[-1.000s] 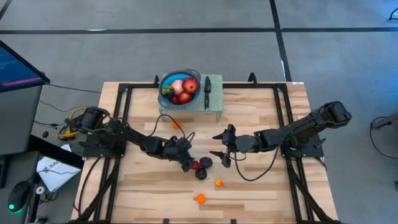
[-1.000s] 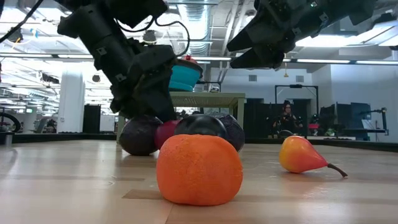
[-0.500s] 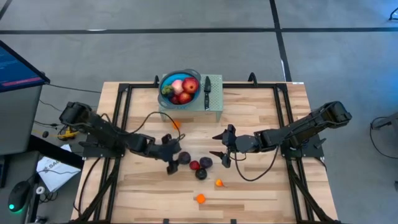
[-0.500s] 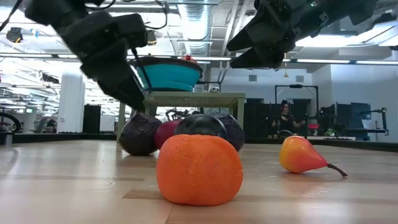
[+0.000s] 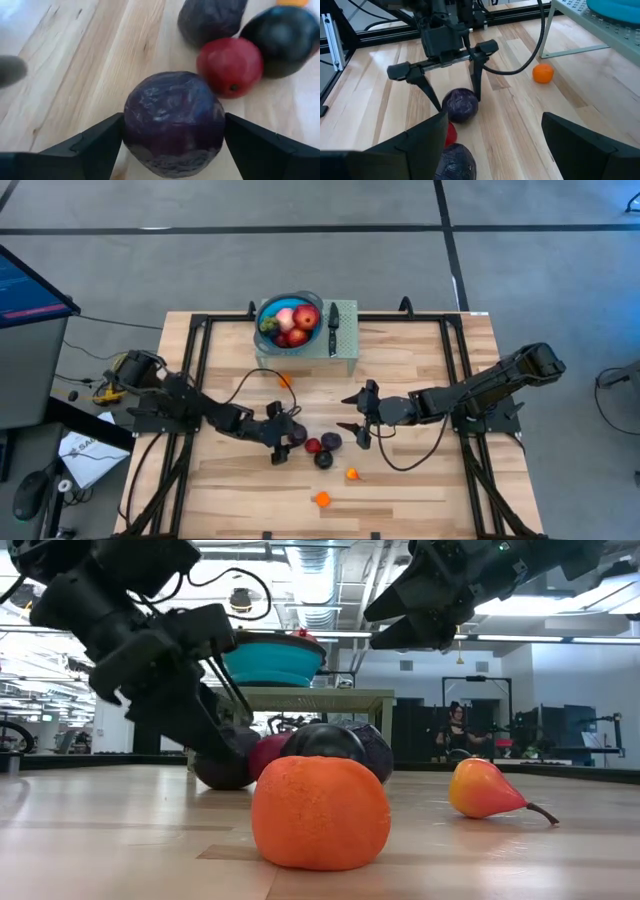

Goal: Pick & Place Fruit
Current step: Put the purple plum into the blue strainer bowl

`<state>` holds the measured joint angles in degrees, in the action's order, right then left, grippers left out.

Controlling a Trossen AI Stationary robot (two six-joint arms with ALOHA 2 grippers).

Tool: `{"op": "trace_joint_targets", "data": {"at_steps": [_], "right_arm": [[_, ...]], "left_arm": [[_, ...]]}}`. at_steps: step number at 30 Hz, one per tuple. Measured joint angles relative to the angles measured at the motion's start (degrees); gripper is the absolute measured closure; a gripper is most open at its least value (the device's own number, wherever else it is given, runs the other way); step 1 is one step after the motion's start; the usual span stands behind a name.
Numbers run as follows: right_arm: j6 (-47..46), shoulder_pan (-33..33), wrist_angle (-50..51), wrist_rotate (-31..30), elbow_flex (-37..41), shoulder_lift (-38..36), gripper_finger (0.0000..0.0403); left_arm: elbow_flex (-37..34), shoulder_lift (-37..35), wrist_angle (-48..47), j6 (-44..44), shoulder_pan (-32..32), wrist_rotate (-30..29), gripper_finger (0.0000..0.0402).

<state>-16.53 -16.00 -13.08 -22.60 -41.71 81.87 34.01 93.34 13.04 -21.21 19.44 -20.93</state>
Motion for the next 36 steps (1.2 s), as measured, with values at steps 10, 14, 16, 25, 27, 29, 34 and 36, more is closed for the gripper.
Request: {"op": "trace_joint_targets", "data": {"at_steps": [10,14,16,25,27,29,34,36], "right_arm": [[0.2,0.0,0.0,0.0,0.0,0.0,0.0088],[3.3,-0.5,0.0,0.0,0.0,0.0,0.0088],[4.5,-0.5,-0.3,0.1,0.0,0.0,0.0088],[19.7,0.6,-7.1,3.3,-0.1,1.3,0.0088],[23.6,-0.7,-14.1,-2.2,0.0,3.4,0.0088],[28.9,-2.2,-25.4,-6.4,-0.1,6.4,0.0088],[44.5,-5.9,-51.1,-14.8,0.0,15.4,0.0088],[51.9,-7.0,-59.8,-15.0,0.0,17.5,0.0088]], "left_arm": [[-0.1,0.8,1.6,-4.4,0.0,-0.5,0.0108],[-0.1,-2.7,2.3,-5.6,0.1,-1.7,0.0116],[-0.1,-5.9,2.4,-6.0,0.1,-2.7,0.0116],[-0.1,-17.0,16.6,0.5,1.3,-3.6,0.0115],[-0.1,-17.2,21.1,3.1,1.6,-4.1,0.0115],[-0.1,-17.1,25.1,5.0,1.8,-4.3,0.0114],[-0.1,-17.1,35.1,9.4,1.9,-4.4,0.0113],[-0.1,-17.1,38.5,10.9,2.2,-4.1,0.0113]]}}
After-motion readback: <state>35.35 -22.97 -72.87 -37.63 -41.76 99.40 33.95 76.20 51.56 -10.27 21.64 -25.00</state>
